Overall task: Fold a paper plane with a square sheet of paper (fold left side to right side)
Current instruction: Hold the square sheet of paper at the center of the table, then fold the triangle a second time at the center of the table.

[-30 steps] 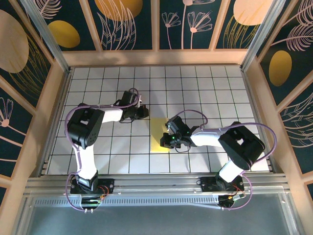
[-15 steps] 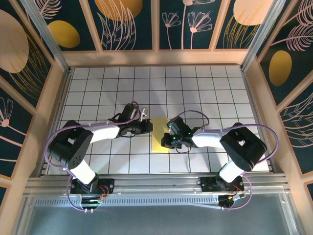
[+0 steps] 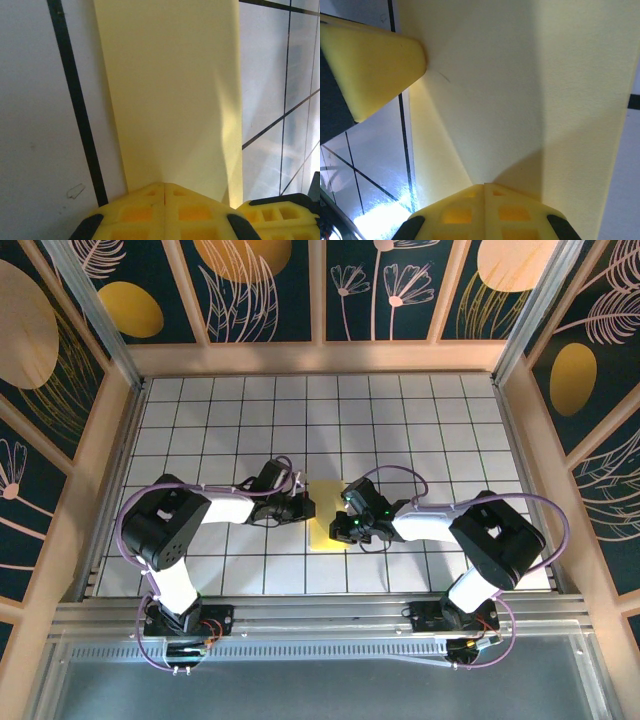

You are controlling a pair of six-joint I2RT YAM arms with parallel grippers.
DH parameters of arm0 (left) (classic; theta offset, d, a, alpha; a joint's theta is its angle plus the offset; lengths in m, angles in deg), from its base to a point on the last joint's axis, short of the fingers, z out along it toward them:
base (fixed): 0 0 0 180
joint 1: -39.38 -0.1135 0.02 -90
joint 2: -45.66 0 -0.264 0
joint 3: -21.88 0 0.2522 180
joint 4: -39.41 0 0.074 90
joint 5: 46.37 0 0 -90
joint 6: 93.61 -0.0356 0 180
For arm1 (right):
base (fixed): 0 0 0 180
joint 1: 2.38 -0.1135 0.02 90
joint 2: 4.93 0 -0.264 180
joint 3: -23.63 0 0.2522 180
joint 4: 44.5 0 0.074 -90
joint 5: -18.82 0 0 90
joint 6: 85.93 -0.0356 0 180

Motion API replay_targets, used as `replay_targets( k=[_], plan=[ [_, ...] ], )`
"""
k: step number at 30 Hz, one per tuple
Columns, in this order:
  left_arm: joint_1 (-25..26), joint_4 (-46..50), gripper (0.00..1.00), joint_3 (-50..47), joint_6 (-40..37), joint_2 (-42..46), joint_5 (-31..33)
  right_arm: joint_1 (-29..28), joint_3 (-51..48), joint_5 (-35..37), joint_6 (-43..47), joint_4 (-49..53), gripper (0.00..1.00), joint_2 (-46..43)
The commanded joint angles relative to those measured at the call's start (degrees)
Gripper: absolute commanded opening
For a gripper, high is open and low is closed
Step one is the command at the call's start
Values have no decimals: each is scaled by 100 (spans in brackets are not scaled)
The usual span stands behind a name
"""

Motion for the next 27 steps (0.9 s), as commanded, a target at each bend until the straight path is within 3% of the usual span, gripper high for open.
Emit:
replay_targets(
  k=[1,11,17,27],
  plan=[
    [36,395,3,96,-192,-60,256,-6,25,218,-63,595,1,-64],
    [45,472,0,-58,-301,-62,287,602,-60,-240,40,835,27,-1192],
    [56,435,0,-93,-285,-57,296,860,-631,-631,-13,990,31,-1446],
    [59,435,0,-93,-276,-51,306,772,-1026,-1040,-414,272,32,-1174]
  ],
)
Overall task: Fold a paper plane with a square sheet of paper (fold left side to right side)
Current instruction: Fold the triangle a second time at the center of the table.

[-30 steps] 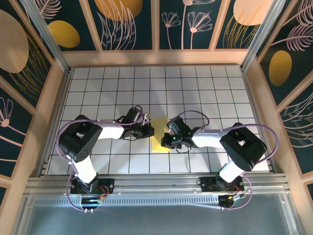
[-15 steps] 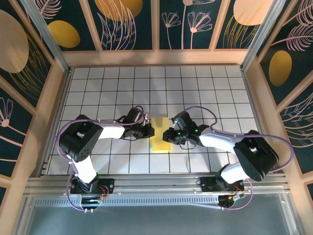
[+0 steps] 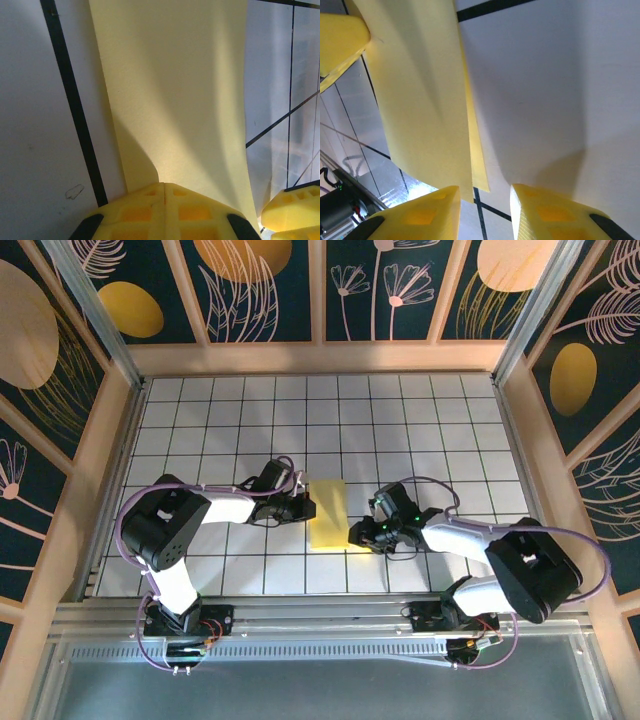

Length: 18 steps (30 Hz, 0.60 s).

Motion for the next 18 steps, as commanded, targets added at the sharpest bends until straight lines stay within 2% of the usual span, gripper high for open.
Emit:
replay_targets(
  k=[1,12,18],
  plan=[
    [31,321,0,-141,-110,-53,204,-80,-68,-239,-195,-403,32,188],
    [34,308,1,-132,-119,-71,196,-129,-41,-323,-447,-1186,32,478],
    [28,290,1,-123,-120,-63,178,82,-49,-391,-492,-1589,31,568]
  ],
)
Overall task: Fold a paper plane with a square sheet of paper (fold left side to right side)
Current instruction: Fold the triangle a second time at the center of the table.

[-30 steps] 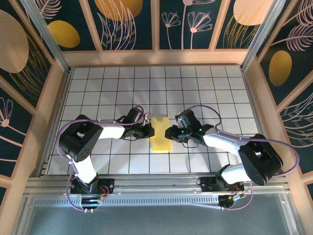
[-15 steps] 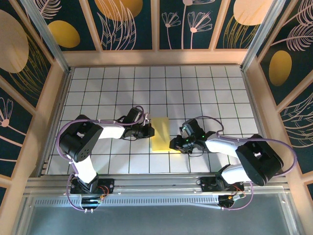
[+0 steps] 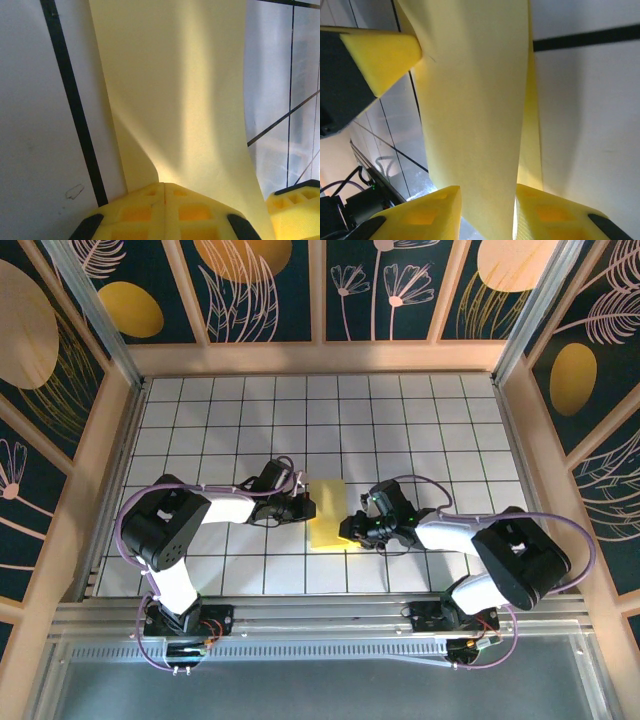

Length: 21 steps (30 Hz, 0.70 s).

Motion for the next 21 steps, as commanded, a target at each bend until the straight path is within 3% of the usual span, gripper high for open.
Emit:
replay_targets(
  k=[1,21],
  plan=[
    [31,282,1,-113,-124,-59,170,172,-55,-135,-107,-465,31,128],
    [39,90,3,-139,-41,25,99,660,776,-525,532,-898,27,1357]
  ],
)
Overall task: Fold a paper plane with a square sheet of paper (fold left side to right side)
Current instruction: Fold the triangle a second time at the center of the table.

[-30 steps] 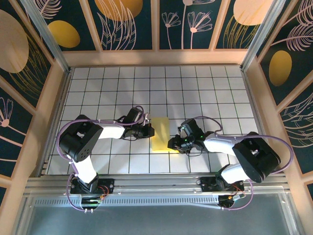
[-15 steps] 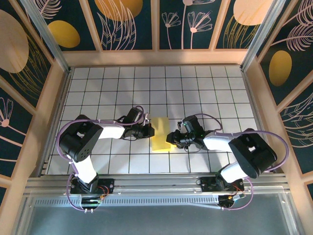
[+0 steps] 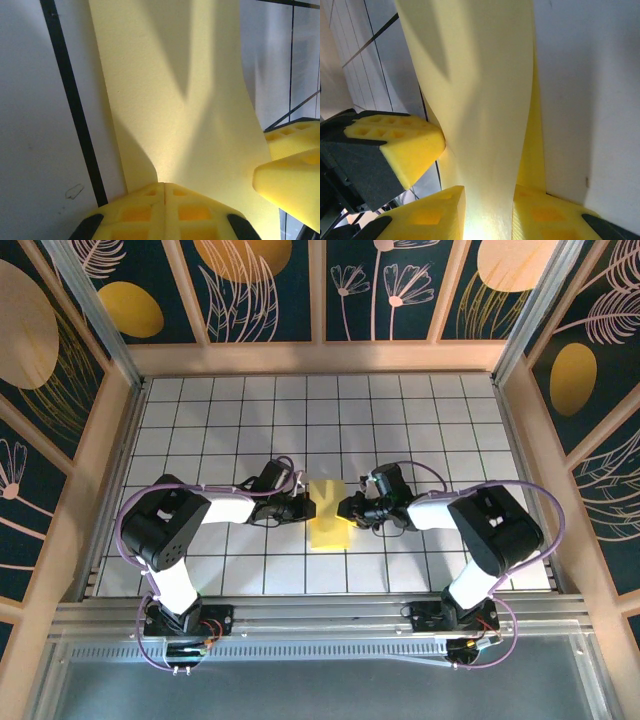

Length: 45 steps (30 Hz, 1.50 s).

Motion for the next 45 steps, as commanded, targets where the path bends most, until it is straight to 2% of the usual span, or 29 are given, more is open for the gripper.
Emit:
replay_targets(
  k=[1,5,10,13,18,22,27,31,36,40,45],
  plan=[
    [28,79,4,-129,-30,28,99,186,115,-121,218,-116,26,171],
    [30,42,10,-108,24,148,189,278,102,-157,260,-136,23,176],
    [29,77,23,-47,15,627,468,332,76,-232,274,-112,10,103],
    [33,-72,28,-197,6,985,541,332,71,-313,229,-131,1,73],
    [127,-124,36,-598,-232,1642,693,327,81,-316,160,-48,0,-47],
    [668,361,47,-707,-832,2208,1282,331,143,-348,-4,171,0,-132],
    [1761,939,57,-612,-1450,2586,2429,333,333,-336,-99,592,0,-183],
    [2548,1322,60,-269,-1775,2370,3259,327,460,-290,-125,806,0,-163],
    [3265,1760,63,352,-2081,1630,4200,332,506,-247,-195,844,0,-183],
    [3568,1993,66,739,-2128,1008,4731,326,532,-237,-214,862,0,-185],
    [3619,2253,70,1050,-2019,487,5366,326,550,-241,-197,881,0,-175]
  ],
)
